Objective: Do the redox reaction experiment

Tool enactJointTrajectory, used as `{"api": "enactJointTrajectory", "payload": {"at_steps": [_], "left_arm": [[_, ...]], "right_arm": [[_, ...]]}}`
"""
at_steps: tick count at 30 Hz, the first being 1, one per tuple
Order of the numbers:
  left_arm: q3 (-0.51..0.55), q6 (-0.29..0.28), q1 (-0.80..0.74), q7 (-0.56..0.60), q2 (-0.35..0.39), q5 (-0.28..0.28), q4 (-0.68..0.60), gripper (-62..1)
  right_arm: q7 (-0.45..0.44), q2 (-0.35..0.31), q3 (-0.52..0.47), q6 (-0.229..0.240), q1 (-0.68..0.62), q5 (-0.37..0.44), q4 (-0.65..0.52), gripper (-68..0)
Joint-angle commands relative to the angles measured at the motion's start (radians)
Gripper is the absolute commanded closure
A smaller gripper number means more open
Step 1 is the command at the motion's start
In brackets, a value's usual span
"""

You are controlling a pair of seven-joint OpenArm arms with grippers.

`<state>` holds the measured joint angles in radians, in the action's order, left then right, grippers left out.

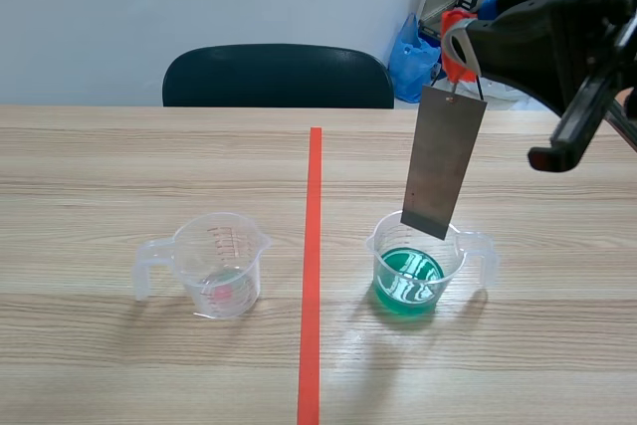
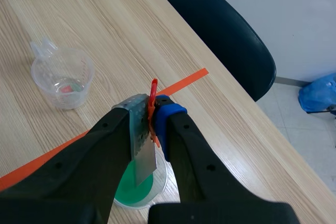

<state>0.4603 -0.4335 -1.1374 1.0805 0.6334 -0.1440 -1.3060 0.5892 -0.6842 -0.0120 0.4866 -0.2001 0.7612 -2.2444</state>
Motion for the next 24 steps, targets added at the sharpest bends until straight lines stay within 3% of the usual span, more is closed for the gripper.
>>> {"api": "enactJointTrajectory", "payload": {"at_steps": [1, 5, 8, 12, 17, 24], "left_arm": [[-0.010, -0.063, 0.047, -0.003, 0.041, -0.022, -0.009, -3.1], [-0.072, -0.205, 0.182, -0.073, 0.143, -0.086, -0.009, -3.1], [-0.161, -0.261, 0.309, -0.157, 0.214, -0.134, -0.009, -3.1], [-0.327, -0.262, 0.513, -0.277, 0.267, -0.171, -0.009, -3.1], [-0.576, -0.262, 0.770, -0.399, 0.262, -0.206, -0.009, -3.1], [-0.883, -0.262, 1.067, -0.580, 0.156, -0.226, -0.009, -2.9]], "right_arm": [[-0.008, -0.005, -0.013, -0.007, 0.012, 0.012, -0.016, -0.6], [-0.008, -0.005, -0.013, -0.007, 0.012, 0.015, -0.016, -0.6], [-0.008, -0.005, -0.013, -0.007, 0.012, 0.018, -0.016, -0.6], [-0.008, -0.005, -0.013, -0.007, 0.012, 0.018, -0.016, -0.6], [-0.008, -0.005, -0.013, -0.007, 0.012, 0.019, -0.016, -0.6], [-0.008, -0.005, -0.013, -0.007, 0.012, 0.018, -0.016, -0.6]]}}
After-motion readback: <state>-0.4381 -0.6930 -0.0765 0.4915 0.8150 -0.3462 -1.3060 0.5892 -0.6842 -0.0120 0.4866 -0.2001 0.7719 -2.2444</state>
